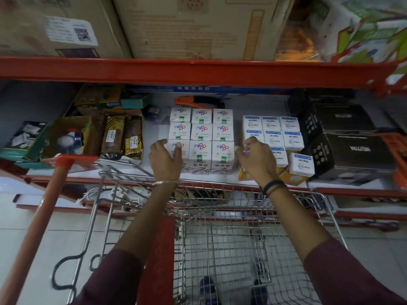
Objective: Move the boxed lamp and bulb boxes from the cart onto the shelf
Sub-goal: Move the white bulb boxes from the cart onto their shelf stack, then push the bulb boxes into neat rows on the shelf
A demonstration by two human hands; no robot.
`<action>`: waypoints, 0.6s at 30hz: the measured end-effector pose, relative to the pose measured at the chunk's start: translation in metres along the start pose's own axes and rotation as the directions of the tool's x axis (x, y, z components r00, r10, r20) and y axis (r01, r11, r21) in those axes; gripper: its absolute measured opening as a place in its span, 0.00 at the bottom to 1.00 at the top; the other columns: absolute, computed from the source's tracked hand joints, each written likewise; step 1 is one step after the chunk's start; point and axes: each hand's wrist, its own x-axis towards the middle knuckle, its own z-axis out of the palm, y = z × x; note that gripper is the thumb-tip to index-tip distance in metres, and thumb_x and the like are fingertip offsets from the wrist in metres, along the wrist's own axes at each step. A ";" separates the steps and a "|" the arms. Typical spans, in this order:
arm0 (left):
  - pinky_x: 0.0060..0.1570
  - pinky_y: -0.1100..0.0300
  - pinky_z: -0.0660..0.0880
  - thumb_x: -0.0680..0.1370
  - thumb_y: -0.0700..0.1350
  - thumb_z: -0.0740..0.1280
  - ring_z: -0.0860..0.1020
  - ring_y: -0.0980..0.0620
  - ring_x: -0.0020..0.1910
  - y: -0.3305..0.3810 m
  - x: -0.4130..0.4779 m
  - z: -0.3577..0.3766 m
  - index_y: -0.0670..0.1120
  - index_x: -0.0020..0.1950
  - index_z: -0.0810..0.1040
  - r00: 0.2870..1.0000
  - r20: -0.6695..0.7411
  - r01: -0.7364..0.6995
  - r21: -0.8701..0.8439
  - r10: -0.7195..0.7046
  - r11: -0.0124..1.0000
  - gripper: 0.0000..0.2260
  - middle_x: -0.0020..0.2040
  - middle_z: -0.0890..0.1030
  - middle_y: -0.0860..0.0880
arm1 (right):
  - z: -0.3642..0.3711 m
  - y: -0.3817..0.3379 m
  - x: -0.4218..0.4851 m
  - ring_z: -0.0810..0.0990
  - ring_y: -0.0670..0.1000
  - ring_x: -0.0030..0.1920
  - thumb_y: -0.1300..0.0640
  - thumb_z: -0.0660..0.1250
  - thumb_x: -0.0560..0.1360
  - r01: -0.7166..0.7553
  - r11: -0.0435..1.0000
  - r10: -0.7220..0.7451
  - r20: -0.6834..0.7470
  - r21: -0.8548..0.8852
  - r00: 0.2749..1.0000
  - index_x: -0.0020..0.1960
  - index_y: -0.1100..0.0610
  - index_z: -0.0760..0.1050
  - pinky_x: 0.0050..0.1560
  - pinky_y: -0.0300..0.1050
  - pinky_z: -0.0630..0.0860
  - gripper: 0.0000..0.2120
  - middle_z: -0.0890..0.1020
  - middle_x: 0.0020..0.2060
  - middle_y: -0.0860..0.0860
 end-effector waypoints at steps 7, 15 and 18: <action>0.61 0.49 0.71 0.74 0.42 0.65 0.72 0.43 0.60 0.075 -0.067 0.045 0.41 0.60 0.71 0.757 0.340 -0.598 0.017 0.558 0.801 0.15 0.59 0.76 0.41 | -0.049 0.105 -0.007 0.75 0.61 0.60 0.54 0.69 0.72 0.068 0.994 -0.073 -0.055 -0.081 0.996 0.63 0.60 0.72 0.60 0.55 0.75 0.21 0.77 0.61 0.60; 0.72 0.47 0.44 0.77 0.39 0.56 0.47 0.44 0.76 0.085 -0.082 0.137 0.40 0.74 0.42 0.703 0.517 -0.702 0.613 0.488 0.363 0.30 0.77 0.50 0.41 | -0.050 0.173 0.005 0.71 0.60 0.64 0.50 0.77 0.63 0.139 0.865 -0.097 0.111 -0.482 0.989 0.69 0.58 0.61 0.61 0.54 0.75 0.41 0.71 0.66 0.59; 0.72 0.49 0.44 0.77 0.39 0.50 0.47 0.46 0.76 0.080 -0.080 0.147 0.38 0.72 0.37 0.717 0.489 -0.656 0.715 0.496 0.244 0.28 0.77 0.49 0.42 | -0.041 0.182 0.011 0.71 0.60 0.64 0.57 0.76 0.64 0.173 0.808 -0.131 0.114 -0.564 0.985 0.69 0.60 0.61 0.60 0.53 0.75 0.39 0.72 0.66 0.60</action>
